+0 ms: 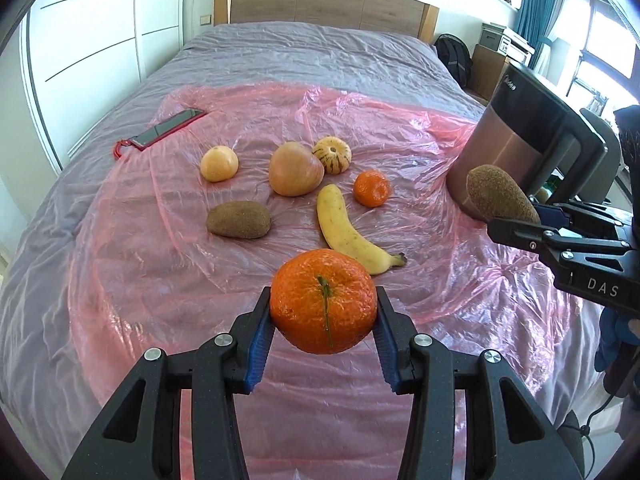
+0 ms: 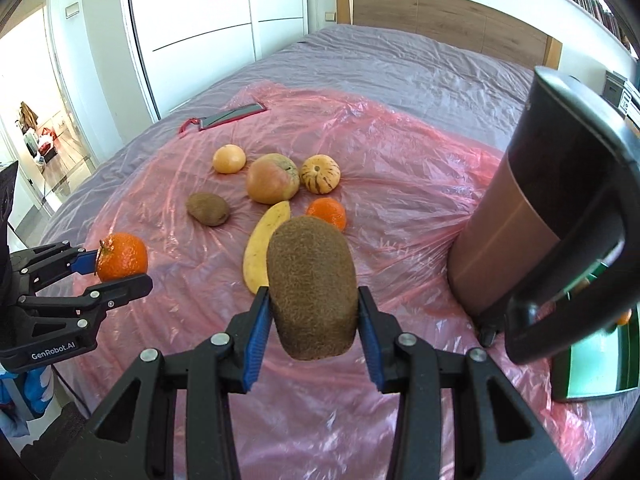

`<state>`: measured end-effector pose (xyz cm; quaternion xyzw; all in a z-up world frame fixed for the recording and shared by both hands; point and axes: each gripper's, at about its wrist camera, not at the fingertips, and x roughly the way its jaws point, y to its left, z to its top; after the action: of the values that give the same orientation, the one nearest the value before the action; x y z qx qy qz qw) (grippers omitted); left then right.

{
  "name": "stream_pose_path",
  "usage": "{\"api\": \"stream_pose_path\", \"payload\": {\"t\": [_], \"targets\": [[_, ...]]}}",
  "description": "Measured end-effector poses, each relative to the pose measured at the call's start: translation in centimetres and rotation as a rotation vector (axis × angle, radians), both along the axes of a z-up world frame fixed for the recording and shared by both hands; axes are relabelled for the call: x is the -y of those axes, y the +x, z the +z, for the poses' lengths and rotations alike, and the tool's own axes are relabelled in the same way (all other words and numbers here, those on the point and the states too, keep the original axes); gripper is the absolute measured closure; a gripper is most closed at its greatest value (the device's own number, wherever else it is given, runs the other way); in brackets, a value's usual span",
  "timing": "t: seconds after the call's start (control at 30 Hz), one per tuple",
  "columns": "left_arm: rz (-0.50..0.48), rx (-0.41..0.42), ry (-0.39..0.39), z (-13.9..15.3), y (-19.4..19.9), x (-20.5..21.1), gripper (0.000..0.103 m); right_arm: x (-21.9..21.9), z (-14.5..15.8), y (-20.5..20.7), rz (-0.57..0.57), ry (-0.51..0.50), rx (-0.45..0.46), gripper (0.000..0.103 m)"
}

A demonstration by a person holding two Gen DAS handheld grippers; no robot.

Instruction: Organize fruits

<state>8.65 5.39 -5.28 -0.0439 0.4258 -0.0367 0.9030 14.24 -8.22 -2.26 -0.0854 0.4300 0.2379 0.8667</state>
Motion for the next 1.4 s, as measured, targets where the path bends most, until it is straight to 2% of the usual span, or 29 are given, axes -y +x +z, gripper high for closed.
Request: {"api": "stream_pose_path", "payload": {"t": [0.4, 0.77, 1.07, 1.4], "targets": [[-0.032, 0.045, -0.008, 2.7, -3.8, 1.7, 0.062, 2.4, 1.8, -5.6, -0.04, 0.047, 0.019, 0.069], [-0.106, 0.065, -0.013, 4.6, -5.8, 5.7, 0.062, 6.9, 2.8, -8.8, -0.125, 0.084, 0.038, 0.069], [-0.207, 0.056, -0.023, 5.4, -6.1, 10.6, 0.062, 12.2, 3.1, -10.5, -0.228, 0.112, 0.053, 0.069], [-0.362, 0.033, -0.033, 6.2, -4.8, 18.7, 0.062, 19.7, 3.1, -10.5, -0.378, 0.125, 0.067, 0.069]]}}
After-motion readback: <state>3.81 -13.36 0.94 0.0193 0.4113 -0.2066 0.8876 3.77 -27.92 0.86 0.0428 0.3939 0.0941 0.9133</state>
